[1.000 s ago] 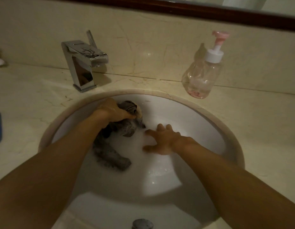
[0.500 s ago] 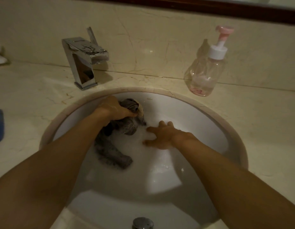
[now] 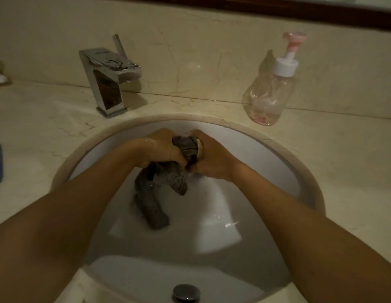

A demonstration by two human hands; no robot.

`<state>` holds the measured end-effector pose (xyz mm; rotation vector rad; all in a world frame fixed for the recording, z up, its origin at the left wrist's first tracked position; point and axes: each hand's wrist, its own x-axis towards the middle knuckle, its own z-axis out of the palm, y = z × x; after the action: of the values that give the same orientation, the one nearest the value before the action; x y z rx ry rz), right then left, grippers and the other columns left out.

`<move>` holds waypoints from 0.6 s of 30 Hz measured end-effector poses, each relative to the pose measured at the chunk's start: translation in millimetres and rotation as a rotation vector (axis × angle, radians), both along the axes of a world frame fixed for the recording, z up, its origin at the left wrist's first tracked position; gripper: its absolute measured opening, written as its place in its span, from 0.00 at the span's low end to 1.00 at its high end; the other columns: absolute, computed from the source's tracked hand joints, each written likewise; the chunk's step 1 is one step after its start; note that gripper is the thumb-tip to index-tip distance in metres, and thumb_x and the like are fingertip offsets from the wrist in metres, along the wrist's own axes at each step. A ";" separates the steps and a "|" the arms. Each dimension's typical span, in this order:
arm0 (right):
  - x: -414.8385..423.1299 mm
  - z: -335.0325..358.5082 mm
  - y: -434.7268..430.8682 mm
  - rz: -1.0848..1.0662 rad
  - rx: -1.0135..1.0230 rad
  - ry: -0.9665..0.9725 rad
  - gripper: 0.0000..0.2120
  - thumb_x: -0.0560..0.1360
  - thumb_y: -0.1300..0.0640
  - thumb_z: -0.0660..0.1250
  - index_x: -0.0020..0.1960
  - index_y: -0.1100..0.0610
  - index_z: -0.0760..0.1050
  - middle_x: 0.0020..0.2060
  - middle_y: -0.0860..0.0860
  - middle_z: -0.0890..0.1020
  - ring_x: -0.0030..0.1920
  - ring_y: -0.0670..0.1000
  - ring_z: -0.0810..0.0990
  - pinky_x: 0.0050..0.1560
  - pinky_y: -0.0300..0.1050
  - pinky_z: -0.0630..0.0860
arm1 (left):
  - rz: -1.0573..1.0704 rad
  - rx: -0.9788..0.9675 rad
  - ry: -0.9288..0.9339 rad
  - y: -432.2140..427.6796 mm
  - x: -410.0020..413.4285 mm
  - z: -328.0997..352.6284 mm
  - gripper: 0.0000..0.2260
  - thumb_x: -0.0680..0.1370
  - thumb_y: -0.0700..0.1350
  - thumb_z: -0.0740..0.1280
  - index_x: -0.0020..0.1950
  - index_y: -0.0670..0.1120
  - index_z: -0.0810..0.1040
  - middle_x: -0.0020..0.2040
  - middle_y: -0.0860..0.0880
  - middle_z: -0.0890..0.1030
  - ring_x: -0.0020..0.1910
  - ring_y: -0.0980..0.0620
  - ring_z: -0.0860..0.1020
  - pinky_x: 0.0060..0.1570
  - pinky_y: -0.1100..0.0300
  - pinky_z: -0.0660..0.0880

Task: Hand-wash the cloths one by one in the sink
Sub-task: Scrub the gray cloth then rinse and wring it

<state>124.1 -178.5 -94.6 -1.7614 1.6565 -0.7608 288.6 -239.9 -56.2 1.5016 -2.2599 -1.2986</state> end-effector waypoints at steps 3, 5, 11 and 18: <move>-3.9 8.7 0.7 -0.034 -0.027 -0.104 0.23 0.63 0.61 0.70 0.58 0.55 0.77 0.50 0.53 0.83 0.51 0.55 0.82 0.53 0.57 0.81 | -0.079 0.007 0.060 1.1 2.8 -1.4 0.15 0.68 0.38 0.78 0.51 0.48 0.81 0.49 0.44 0.83 0.51 0.44 0.82 0.56 0.48 0.79; -3.8 18.2 3.8 -0.071 -0.022 -0.255 0.22 0.62 0.63 0.68 0.56 0.55 0.78 0.48 0.52 0.83 0.50 0.53 0.82 0.50 0.51 0.81 | -0.089 0.040 0.148 0.0 6.4 -1.4 0.21 0.67 0.39 0.80 0.57 0.47 0.80 0.53 0.45 0.83 0.55 0.45 0.81 0.60 0.48 0.78; -10.7 38.0 14.3 -0.164 -0.064 -0.744 0.22 0.70 0.77 0.60 0.54 0.55 0.78 0.44 0.56 0.82 0.45 0.55 0.82 0.39 0.46 0.81 | -0.247 0.127 0.140 18.8 7.6 -7.7 0.26 0.64 0.47 0.82 0.58 0.60 0.78 0.56 0.57 0.82 0.59 0.55 0.79 0.59 0.58 0.77; -24.7 59.4 26.9 -0.215 -0.151 -0.583 0.20 0.71 0.73 0.72 0.61 0.64 0.77 0.47 0.59 0.85 0.43 0.52 0.85 0.41 0.50 0.83 | 0.037 0.129 0.452 29.9 8.1 12.3 0.22 0.71 0.37 0.76 0.59 0.55 0.75 0.53 0.47 0.82 0.53 0.42 0.81 0.44 0.43 0.83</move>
<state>99.4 -151.6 -35.2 -1.2843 1.4164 -1.3761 296.7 -210.0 -43.9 1.1289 -1.8850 -1.6051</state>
